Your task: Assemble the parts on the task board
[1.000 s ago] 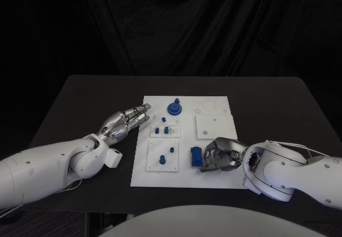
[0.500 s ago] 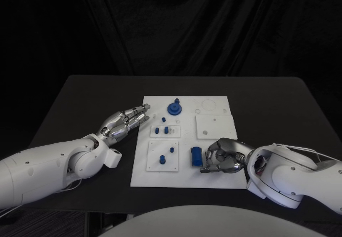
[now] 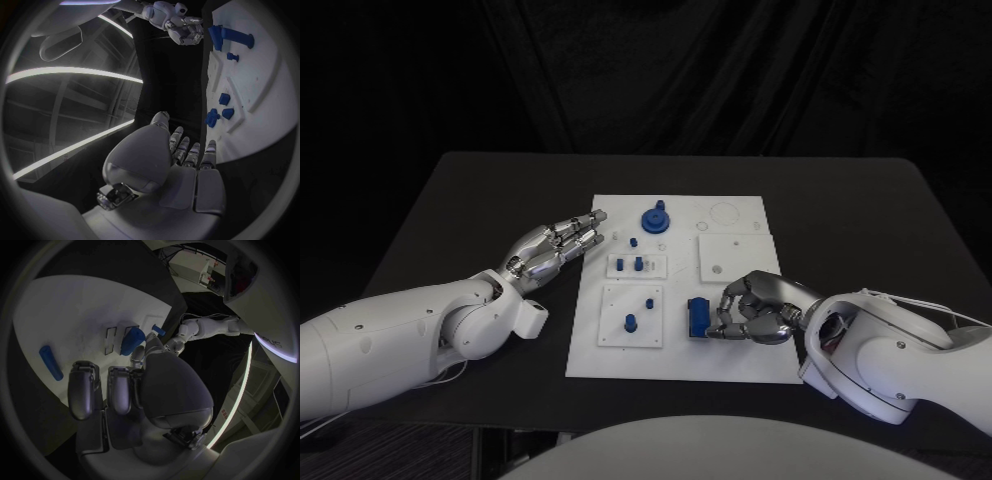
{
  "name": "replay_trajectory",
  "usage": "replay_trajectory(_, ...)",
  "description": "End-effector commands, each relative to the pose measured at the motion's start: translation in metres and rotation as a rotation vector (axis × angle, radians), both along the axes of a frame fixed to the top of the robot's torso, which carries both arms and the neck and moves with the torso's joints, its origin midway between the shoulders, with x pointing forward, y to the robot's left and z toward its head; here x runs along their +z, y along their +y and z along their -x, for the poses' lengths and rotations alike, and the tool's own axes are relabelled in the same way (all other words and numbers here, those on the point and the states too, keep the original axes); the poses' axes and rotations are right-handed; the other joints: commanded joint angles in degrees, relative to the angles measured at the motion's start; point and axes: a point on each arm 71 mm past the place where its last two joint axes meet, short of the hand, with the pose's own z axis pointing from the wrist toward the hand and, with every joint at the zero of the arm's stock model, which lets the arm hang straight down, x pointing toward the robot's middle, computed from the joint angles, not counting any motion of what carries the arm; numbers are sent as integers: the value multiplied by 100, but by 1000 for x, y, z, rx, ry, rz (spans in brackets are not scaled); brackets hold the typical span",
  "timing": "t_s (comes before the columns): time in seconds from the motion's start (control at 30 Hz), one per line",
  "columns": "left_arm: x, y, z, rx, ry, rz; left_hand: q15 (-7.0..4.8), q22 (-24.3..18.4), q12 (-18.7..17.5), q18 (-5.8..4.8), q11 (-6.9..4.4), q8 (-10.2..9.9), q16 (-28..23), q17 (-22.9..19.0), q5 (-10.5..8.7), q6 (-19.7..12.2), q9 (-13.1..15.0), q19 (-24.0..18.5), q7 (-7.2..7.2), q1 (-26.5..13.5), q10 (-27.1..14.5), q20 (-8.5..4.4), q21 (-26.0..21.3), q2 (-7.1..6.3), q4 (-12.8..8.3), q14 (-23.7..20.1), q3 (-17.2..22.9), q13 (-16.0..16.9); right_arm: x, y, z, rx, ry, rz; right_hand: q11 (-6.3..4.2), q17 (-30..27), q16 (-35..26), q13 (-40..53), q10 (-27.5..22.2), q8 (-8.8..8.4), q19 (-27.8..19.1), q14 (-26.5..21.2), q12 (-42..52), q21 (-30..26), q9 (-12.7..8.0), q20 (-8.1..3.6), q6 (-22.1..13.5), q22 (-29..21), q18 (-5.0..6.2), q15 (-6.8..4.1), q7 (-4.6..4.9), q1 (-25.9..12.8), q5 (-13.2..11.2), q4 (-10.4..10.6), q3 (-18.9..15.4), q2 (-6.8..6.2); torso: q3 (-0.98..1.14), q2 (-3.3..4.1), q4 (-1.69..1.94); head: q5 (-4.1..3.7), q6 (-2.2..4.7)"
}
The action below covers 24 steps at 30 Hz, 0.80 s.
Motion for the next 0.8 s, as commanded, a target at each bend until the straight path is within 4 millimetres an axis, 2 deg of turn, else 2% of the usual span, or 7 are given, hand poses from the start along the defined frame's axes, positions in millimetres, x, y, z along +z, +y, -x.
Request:
replay_trajectory(0.03, 0, -3, 1, -9, -1, 18, 31, 8, 44, 57, 53, 9, -17, -5, 32, -5, 6, 3, 30, 65, 26, 57, 15, 9, -18, -4, 15, 8, 0, 1, -2, 7, -18, 2, -56, 965, -20, 1482, 605, -44, 345, 494, -6, -17, -23, -38, 17, 1272, 43, -51, -26, 153, 192, -19, 52, 51, 0, 10, 12, 2, -1)
replay_trajectory(0.13, 0, -4, 0, -12, -1, 19, 30, 9, 50, 57, 56, 9, -16, -5, 33, -3, 6, 3, 32, 65, 30, 57, 15, 9, -20, -3, 16, 9, -2, 2, -4, 15, -11, 12, -58, 962, -22, 1482, 605, -68, 345, 493, -6, -17, -40, -41, 20, 1272, 43, -53, -27, 234, 336, -42, 79, 43, 3, 19, 15, -12, -1)
replay_trajectory(0.27, 0, -4, 0, -14, 0, 20, 29, 7, 63, 58, 66, 8, -16, -5, 34, -9, 6, 3, 34, 67, 40, 58, 15, 10, -24, -3, 19, 12, -4, 3, -7, 22, -5, 21, -58, 964, -21, 1482, 605, -75, 345, 494, -6, -16, -46, -42, 27, 1272, 42, -54, -28, 281, 334, -59, 94, 41, 2, 23, 21, -11, -1)
replay_trajectory(0.43, 0, -5, 0, -17, 1, 21, 29, 8, 73, 58, 71, 8, -16, -5, 36, -6, 6, 4, 36, 68, 47, 59, 15, 11, -28, -3, 22, 14, -8, 5, -10, 26, 0, 34, -59, 967, -19, 1482, 605, -84, 346, 494, -6, -15, -54, -43, 36, 1272, 42, -53, -27, 348, 324, -84, 114, 35, 4, 34, 9, 25, -1)
replay_trajectory(0.8, 0, -6, 0, -21, 3, 23, 30, 10, 88, 59, 80, 8, -14, -3, 39, -8, 6, 5, 40, 72, 59, 61, 16, 14, -36, 2, 29, 17, -11, 6, -15, 36, -15, 60, -60, 976, -14, 1482, 605, -97, 350, 496, -6, -4, -70, -44, 74, 1276, 39, -56, -29, 486, 308, -120, 190, 93, 6, 30, 4, 14, -1)
